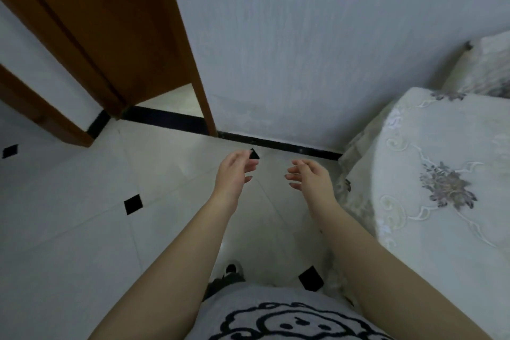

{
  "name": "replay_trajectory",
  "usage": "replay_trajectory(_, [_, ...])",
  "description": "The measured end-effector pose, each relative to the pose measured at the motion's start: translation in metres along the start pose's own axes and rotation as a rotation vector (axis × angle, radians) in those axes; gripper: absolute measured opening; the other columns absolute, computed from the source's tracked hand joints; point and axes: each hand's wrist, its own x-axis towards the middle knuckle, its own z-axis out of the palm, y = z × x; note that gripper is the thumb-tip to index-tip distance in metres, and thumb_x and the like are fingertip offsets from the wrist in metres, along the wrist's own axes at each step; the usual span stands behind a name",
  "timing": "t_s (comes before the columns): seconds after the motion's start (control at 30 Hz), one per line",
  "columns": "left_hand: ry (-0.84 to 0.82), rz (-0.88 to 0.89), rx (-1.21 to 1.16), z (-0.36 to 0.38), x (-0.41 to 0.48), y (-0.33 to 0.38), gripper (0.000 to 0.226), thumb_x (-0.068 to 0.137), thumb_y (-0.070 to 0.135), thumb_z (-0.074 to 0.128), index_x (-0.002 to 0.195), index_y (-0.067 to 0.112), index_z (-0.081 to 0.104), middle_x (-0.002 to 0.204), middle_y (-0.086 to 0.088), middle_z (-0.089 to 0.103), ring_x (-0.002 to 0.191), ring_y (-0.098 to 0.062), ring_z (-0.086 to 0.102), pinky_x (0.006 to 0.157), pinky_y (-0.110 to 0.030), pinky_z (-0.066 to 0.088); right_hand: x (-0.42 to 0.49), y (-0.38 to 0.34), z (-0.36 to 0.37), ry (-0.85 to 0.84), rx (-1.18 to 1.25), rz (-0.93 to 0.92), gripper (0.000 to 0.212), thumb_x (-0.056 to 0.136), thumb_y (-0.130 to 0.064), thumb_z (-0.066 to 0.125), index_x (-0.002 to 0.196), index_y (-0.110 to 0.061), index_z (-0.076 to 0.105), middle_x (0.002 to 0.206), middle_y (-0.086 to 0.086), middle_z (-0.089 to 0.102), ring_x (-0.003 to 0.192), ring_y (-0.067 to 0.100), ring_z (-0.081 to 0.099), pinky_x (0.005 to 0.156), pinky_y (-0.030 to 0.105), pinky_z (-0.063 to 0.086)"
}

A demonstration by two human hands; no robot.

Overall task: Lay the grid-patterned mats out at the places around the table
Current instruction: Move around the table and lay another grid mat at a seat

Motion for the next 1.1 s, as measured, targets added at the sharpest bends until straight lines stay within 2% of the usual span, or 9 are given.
replay_trajectory(0.13, [-0.139,-0.015,0.052,0.038,0.046,0.015,0.023,0.097,0.032,0.048,0.106,0.017,0.064,0.101,-0.006,0.071,0.098,-0.017,0.065,0.09,-0.038,0.052,0.036,-0.011,-0.019,0.141,0.059,0.025,0.018,0.098,-0.017,0.044,0.094,-0.013,0.062,0.083,0.006,0.065,0.076,0.019,0.064,0.074,0.035,0.053])
replay_trajectory(0.37, [-0.454,-0.024,0.155,0.12,0.142,0.055,0.018,0.098,0.029,0.046,0.097,0.017,0.061,0.093,-0.003,0.071,0.094,-0.019,0.065,0.083,-0.035,0.046,0.103,-0.035,-0.044,0.432,0.198,0.039,0.02,0.097,-0.016,0.045,0.089,-0.015,0.063,0.08,0.007,0.066,0.071,0.017,0.062,0.064,0.027,0.05])
replay_trajectory(0.5, [-0.648,-0.008,0.216,0.178,0.181,0.085,0.017,0.098,0.025,0.045,0.09,0.02,0.059,0.087,-0.004,0.069,0.087,-0.018,0.064,0.076,-0.032,0.046,0.126,-0.056,-0.06,0.626,0.308,0.034,0.019,0.097,-0.013,0.045,0.096,-0.005,0.063,0.079,0.01,0.064,0.07,0.021,0.061,0.065,0.029,0.051])
replay_trajectory(0.63, [-0.846,-0.025,0.283,0.234,0.186,0.097,0.015,0.096,0.025,0.048,0.088,0.024,0.06,0.087,-0.003,0.07,0.083,-0.014,0.064,0.066,-0.027,0.044,0.119,-0.063,-0.086,0.826,0.361,0.039,0.023,0.098,-0.012,0.043,0.102,0.0,0.062,0.085,0.014,0.065,0.074,0.026,0.064,0.064,0.026,0.056])
replay_trajectory(0.7, [-0.944,-0.037,0.314,0.259,0.181,0.093,0.013,0.095,0.026,0.049,0.09,0.023,0.061,0.09,-0.005,0.071,0.085,-0.016,0.065,0.069,-0.028,0.046,0.111,-0.059,-0.101,0.927,0.376,0.062,0.023,0.098,-0.014,0.043,0.103,-0.003,0.063,0.092,0.017,0.067,0.083,0.03,0.067,0.074,0.036,0.057])
replay_trajectory(0.77, [-1.039,-0.052,0.335,0.283,0.17,0.086,0.013,0.095,0.025,0.049,0.092,0.02,0.061,0.09,-0.007,0.07,0.084,-0.018,0.064,0.069,-0.029,0.047,0.103,-0.051,-0.115,1.035,0.409,0.091,0.023,0.098,-0.015,0.043,0.102,-0.005,0.063,0.092,0.016,0.067,0.082,0.029,0.067,0.078,0.041,0.055])
replay_trajectory(0.9, [-1.195,-0.089,0.415,0.324,0.14,0.07,0.018,0.095,0.024,0.049,0.104,0.014,0.062,0.088,-0.006,0.069,0.086,-0.019,0.064,0.071,-0.029,0.046,0.084,-0.036,-0.137,1.232,0.525,0.136,0.021,0.097,-0.016,0.045,0.101,-0.006,0.063,0.085,0.01,0.066,0.074,0.021,0.065,0.073,0.037,0.052])
replay_trajectory(1.1, [-1.398,-0.068,0.517,0.377,0.112,0.048,0.021,0.096,0.025,0.048,0.107,0.015,0.063,0.096,-0.009,0.07,0.089,-0.019,0.066,0.08,-0.035,0.049,0.073,-0.014,-0.17,1.429,0.609,0.172,0.023,0.098,-0.015,0.043,0.104,-0.004,0.063,0.087,0.011,0.066,0.077,0.025,0.065,0.075,0.039,0.053])
